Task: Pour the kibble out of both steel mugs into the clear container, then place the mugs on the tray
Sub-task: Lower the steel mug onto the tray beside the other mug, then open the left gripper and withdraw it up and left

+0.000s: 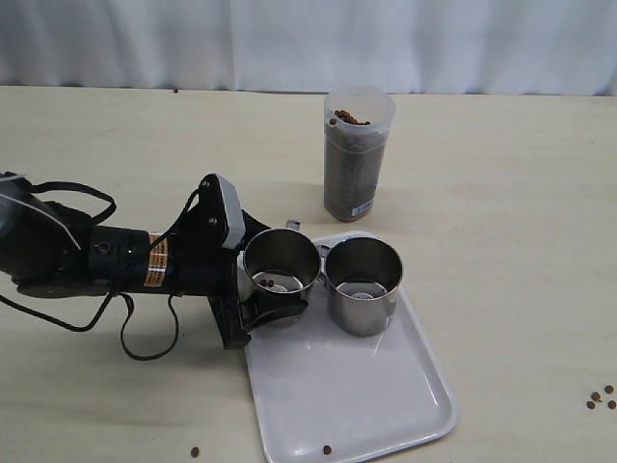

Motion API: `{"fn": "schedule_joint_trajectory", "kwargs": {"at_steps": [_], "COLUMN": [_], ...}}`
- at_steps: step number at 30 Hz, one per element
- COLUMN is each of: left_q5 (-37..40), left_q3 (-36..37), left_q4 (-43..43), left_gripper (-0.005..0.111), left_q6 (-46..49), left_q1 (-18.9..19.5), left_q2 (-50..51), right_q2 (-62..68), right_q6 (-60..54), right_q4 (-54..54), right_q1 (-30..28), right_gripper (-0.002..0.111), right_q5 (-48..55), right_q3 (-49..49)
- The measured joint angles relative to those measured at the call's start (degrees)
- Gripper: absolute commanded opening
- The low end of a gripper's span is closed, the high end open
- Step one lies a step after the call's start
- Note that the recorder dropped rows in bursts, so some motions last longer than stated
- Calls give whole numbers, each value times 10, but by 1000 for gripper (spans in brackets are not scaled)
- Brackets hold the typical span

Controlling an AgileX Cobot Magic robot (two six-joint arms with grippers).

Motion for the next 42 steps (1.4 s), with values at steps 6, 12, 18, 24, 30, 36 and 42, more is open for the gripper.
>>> {"fn": "schedule_joint_trajectory", "kwargs": {"at_steps": [6,12,18,24,30,36,42], "left_q5": [2,5,5,5,9,9,-2], "left_q3": [0,0,0,0,0,0,0], "left_q4": [-1,-1,-1,-1,-1,34,63], "left_gripper": [37,68,77,77,77,77,77], "left_q6": [7,8,9,9,-6,-34,-45], "left_q1": [0,0,0,1,22,33,33], "left_q2": [0,0,0,0,-13,-36,-40], "right_q2": [0,0,0,0,0,0,0], "right_q6": [0,0,0,0,0,0,0], "right_q4": [0,0,0,0,0,0,0], "right_q1": [0,0,0,0,0,0,0], "right_gripper": [5,5,5,5,5,5,5], "right_q5": [0,0,0,0,0,0,0], "right_q3": [0,0,0,0,0,0,0]}}
